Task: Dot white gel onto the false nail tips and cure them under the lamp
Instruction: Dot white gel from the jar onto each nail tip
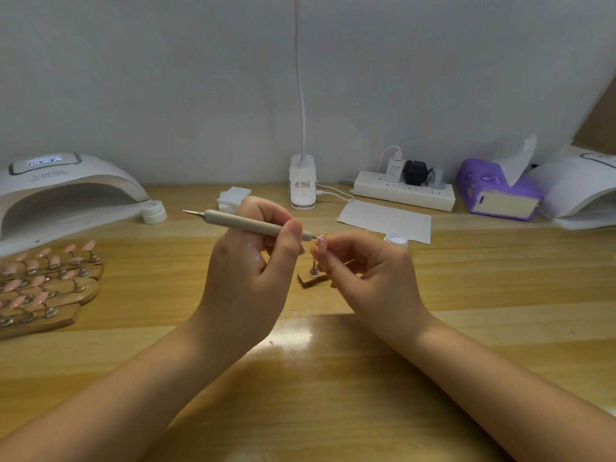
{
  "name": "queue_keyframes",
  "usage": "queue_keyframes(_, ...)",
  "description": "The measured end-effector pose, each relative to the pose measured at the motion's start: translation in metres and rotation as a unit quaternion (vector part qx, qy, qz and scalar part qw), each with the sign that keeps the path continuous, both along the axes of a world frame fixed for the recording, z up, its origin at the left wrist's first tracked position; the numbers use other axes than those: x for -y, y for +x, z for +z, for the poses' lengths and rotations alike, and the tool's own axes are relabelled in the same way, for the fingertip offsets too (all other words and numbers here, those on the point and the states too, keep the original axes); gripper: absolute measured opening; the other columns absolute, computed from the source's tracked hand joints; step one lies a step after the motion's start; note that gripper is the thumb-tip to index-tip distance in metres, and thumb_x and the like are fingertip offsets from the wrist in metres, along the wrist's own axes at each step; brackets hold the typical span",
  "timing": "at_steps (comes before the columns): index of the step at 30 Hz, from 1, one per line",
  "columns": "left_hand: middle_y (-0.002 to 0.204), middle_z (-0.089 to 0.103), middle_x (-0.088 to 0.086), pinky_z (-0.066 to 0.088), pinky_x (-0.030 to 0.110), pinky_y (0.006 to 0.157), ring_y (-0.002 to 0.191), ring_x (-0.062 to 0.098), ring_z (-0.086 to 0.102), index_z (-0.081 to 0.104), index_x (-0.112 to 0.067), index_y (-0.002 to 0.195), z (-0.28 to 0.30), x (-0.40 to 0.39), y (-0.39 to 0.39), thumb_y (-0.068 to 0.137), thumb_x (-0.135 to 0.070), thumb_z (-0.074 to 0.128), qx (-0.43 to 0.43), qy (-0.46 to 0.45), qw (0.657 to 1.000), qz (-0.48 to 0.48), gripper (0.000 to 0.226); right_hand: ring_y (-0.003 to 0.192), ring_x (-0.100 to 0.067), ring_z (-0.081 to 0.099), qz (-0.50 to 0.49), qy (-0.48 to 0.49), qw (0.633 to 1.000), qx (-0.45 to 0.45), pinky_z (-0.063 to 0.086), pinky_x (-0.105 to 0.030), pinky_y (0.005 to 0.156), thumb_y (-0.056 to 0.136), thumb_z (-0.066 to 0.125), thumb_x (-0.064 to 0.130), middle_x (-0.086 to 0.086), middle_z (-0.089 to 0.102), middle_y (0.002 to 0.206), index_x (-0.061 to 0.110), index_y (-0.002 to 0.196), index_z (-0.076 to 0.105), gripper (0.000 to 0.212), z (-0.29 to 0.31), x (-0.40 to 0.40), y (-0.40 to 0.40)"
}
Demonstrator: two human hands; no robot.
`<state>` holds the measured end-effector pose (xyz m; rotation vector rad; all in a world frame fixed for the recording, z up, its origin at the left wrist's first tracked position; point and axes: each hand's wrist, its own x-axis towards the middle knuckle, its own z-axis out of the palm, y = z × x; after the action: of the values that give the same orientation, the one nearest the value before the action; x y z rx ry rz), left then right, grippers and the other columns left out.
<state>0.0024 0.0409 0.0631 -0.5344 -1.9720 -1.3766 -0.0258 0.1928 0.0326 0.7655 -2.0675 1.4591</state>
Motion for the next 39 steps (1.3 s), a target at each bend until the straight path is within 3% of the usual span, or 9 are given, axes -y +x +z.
queue_keyframes(4,0.070,0.060,-0.004,0.049,0.015,0.060,0.068,0.007,0.062,0.048,-0.027,0.085,0.0003,0.0005,0.0004,0.091,-0.023,0.051,0.002,-0.003,1.000,-0.001,0.008,0.072,-0.011,0.069,-0.003,0.000,1.000,-0.001,0.058,-0.032,0.061,0.087,0.069,0.011,0.001,0.072,0.081,0.009,0.096,0.072,0.010,0.0001,0.0000,-0.0002)
queue_keyframes(8,0.071,0.061,-0.001,0.052,0.025,0.060,0.067,0.011,0.062,0.049,-0.026,0.086,0.0002,0.0004,0.0006,0.092,-0.023,0.051,-0.001,0.004,1.000,0.002,0.007,0.072,-0.011,0.069,-0.005,-0.003,1.000,0.001,0.058,-0.032,0.063,0.087,0.069,0.011,0.001,0.072,0.080,0.008,0.095,0.072,0.010,0.0004,0.0003,-0.0006)
queue_keyframes(24,0.071,0.063,-0.006,0.052,0.025,0.065,0.069,0.013,0.064,0.051,-0.024,0.090,0.0086,0.0028,0.0024,0.094,-0.030,0.052,-0.035,0.050,0.998,-0.023,0.007,0.073,-0.013,0.069,0.000,-0.009,1.000,0.014,0.057,-0.034,0.065,0.087,0.069,0.011,-0.001,0.072,0.079,0.006,0.093,0.073,0.009,0.0025,0.0007,0.0013)
queue_keyframes(31,0.069,0.063,-0.006,0.049,0.014,0.061,0.067,0.006,0.065,0.051,-0.024,0.087,0.0030,0.0014,0.0004,0.092,-0.027,0.054,-0.003,0.028,1.000,-0.004,0.007,0.072,-0.014,0.069,0.002,-0.015,1.000,0.016,0.057,-0.036,0.065,0.086,0.069,0.012,-0.002,0.072,0.079,0.007,0.094,0.073,0.010,0.0025,0.0008,0.0019)
queue_keyframes(39,0.068,0.063,-0.004,0.052,0.021,0.060,0.066,0.008,0.064,0.052,-0.023,0.086,0.0023,0.0014,0.0005,0.091,-0.028,0.055,0.005,0.017,1.000,-0.003,0.007,0.071,-0.012,0.068,0.001,-0.012,1.000,0.010,0.057,-0.034,0.064,0.086,0.068,0.012,0.000,0.071,0.078,0.010,0.094,0.072,0.009,0.0027,0.0003,0.0020)
